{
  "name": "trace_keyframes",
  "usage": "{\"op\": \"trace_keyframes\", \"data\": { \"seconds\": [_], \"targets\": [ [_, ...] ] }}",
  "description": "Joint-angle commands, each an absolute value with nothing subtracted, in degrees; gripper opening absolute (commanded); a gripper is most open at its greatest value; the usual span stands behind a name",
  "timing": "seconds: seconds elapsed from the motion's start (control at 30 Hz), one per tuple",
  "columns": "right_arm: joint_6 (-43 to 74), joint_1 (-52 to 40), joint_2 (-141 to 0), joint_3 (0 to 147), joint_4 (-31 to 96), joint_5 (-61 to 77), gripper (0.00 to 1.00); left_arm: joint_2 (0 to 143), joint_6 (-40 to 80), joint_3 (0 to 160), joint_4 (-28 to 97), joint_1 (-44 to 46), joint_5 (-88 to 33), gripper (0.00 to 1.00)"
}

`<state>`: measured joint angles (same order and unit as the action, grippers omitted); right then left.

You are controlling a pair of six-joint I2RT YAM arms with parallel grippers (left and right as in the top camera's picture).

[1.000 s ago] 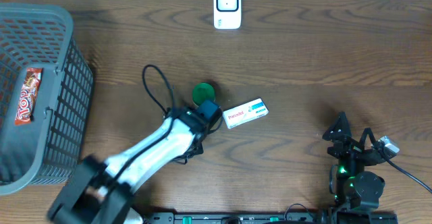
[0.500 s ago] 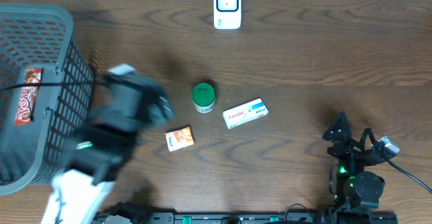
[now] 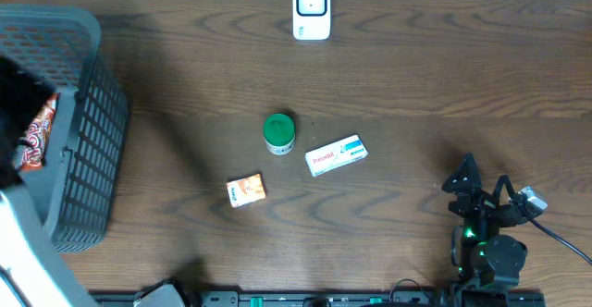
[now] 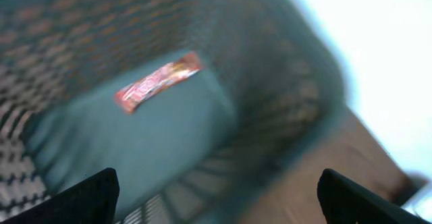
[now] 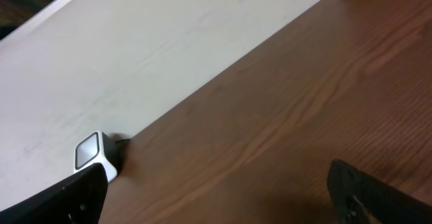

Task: Scan the item barcode
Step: 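Reach the left gripper into the basket over the red Top bar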

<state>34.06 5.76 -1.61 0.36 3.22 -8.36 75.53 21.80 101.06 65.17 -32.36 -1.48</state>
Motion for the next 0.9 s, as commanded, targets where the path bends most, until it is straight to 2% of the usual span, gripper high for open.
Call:
{"op": "trace_keyframes", "data": {
  "seconds": [0.0, 0.17, 0.37, 0.57, 0.87],
  "targets": [
    [33.6, 6.4, -1.4, 0.3, 3.5, -8.3, 0.99, 82.4, 25.6, 101.2, 68.0, -38.3, -2.3, 0.93],
    [33.6, 6.4, -1.4, 0.3, 3.5, -8.3, 0.99, 91.7, 22.7, 100.8, 66.7, -42.0, -0.8, 0.93],
    [33.6, 6.4, -1.4, 0.3, 3.5, -8.3, 0.99, 101.1, 6.5, 98.4, 57.1, -42.0, 1.8, 0.93],
    [33.6, 6.4, -1.4, 0.3, 3.5, -8.3, 0.99, 107.6, -5.6, 98.3, 53.9, -42.0, 2.2, 0.89],
    [33.6, 6.4, -1.4, 0.3, 3.5, -8.3, 0.99, 114.8, -13.6, 98.3, 50.4, -42.0, 2.3, 0.88]
  ]
}}
